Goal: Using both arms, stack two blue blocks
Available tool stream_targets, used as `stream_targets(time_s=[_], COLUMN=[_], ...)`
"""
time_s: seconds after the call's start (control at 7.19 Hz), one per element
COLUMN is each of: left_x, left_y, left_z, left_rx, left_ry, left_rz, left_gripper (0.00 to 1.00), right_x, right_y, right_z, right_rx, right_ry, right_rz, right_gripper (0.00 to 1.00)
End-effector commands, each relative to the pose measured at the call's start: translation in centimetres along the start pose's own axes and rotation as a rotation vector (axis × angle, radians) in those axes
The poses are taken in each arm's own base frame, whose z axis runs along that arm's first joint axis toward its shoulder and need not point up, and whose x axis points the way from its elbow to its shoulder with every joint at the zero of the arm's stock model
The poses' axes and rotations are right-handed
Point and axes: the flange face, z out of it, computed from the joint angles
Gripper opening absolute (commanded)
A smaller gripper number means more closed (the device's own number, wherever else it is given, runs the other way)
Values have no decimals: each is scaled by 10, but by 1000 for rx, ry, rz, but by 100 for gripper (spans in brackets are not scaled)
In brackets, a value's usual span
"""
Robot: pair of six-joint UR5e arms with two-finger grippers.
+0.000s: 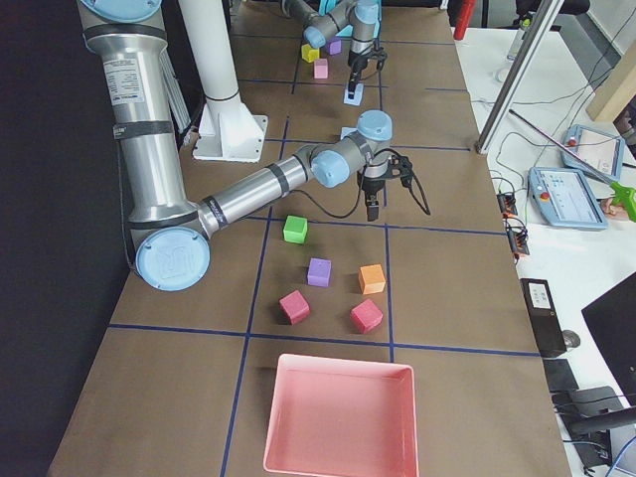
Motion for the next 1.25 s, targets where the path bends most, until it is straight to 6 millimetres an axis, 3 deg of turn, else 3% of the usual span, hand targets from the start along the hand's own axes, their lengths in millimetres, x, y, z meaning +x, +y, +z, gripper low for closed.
stream_targets(time_s=[0.0, 0.14, 0.42, 1.11], left_x=[69, 86, 95, 94], left_y=[-20, -28, -15, -18], left_z=[14, 18, 34, 37], left_rx=[-21, -31, -53, -16], left_ry=[-24, -33, -40, -37], left_rz=[-45, -79, -63, -58], left_gripper=[13, 13, 14, 17], right_x=[6, 11, 13, 13], right_y=[4, 8, 8, 7], right_z=[3, 7, 9, 9], right_rx=[1, 5, 6, 7], right_ry=[-1, -4, -5, -6], right_rz=[2, -2, 3, 4], right_gripper=[100, 100, 100, 100])
